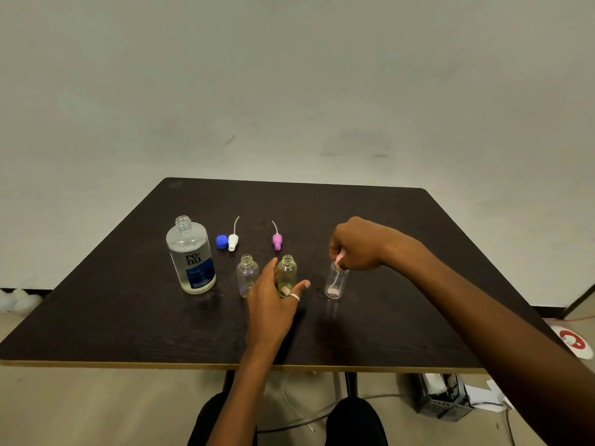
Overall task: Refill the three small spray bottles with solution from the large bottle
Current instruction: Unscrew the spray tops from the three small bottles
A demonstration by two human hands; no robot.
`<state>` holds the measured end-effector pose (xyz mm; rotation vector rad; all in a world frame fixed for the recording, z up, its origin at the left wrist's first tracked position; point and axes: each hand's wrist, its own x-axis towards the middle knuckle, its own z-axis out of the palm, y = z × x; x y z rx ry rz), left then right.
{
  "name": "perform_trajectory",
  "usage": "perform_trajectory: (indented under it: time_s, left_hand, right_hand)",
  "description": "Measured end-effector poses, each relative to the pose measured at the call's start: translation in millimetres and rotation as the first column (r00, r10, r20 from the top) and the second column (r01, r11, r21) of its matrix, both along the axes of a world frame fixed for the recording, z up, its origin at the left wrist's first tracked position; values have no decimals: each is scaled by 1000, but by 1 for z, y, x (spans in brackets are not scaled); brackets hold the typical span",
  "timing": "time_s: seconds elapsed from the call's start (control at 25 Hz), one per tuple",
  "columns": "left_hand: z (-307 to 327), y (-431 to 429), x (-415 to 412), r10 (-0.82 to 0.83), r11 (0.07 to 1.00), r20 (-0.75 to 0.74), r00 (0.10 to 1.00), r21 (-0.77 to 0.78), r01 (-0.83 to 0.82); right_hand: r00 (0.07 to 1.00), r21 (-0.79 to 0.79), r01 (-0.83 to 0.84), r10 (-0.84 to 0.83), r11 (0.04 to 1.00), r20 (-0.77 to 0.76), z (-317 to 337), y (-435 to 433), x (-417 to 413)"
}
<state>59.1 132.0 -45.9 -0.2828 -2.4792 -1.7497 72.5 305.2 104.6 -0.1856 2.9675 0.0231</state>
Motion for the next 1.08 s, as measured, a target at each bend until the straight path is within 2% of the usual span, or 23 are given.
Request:
perform_trajectory:
  time_s: [0.12, 0.2, 0.28, 0.36, 0.4, 0.52, 0.64, 0.92, 1.08]
  left_hand:
    - [5, -2, 9, 7, 999, 22, 1000, -45, -6]
    - [4, -5, 31, 87, 994, -14, 996, -62, -88]
    - [0, -4, 63, 156, 983, -212, 965, -66, -174]
    - [-3, 6, 84, 112, 987, -333, 936, -73, -144]
    - [0, 14, 87, 68, 993, -317, 946, -71, -95]
    - [15, 42, 71, -50, 998, -143, 988, -32, 46]
    - [16, 59, 46, -164, 984, -46, 985, 65, 167]
    - [-6, 69, 25, -141, 983, -135, 981, 101, 155]
    - [-8, 69, 24, -138, 984, -165, 977, 86, 153]
  right_hand:
    - [1000, 2, -5, 5, 1000, -9, -1, -3, 0]
    - [1000, -3, -3, 3, 1000, -15, -2, -4, 0]
    - [1000, -11, -2, 2, 1000, -23, -3, -3, 2]
    - [999, -18, -7, 6, 1000, -41, -5, -2, 2]
    - [999, -23, -7, 6, 1000, -47, -5, -1, 3]
    - [999, -16, -2, 1, 1000, -36, -5, 0, 5]
    - [999, -19, 0, -1, 1000, -39, -5, 1, 6]
    - [998, -32, 13, -15, 999, -59, -7, 4, 8]
    - [982, 32, 99, -92, 995, -167, -13, 0, 9]
